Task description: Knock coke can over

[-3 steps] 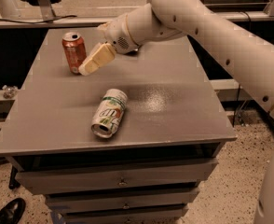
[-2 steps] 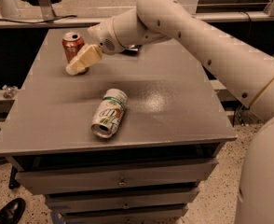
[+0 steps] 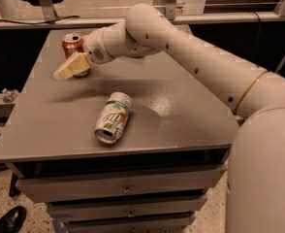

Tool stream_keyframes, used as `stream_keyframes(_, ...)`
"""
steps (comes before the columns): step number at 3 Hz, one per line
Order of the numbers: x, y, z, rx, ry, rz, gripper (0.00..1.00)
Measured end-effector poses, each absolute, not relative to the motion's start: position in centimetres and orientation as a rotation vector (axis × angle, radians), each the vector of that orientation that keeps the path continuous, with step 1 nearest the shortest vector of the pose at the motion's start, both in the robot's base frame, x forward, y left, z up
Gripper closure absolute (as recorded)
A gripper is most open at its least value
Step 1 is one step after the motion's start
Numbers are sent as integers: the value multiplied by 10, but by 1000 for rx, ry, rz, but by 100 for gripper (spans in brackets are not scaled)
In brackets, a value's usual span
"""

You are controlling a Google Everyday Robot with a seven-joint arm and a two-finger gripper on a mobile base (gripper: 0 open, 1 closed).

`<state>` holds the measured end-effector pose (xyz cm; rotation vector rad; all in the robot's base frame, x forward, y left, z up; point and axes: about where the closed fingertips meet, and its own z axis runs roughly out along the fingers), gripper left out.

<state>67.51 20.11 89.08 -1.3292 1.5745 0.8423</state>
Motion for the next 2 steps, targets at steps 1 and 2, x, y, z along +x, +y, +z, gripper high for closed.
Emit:
stream_keyframes(1, 680, 209, 874, -1274, 1585, 902, 0)
stream_keyframes(2, 686, 210, 861, -1193, 1588, 980, 18)
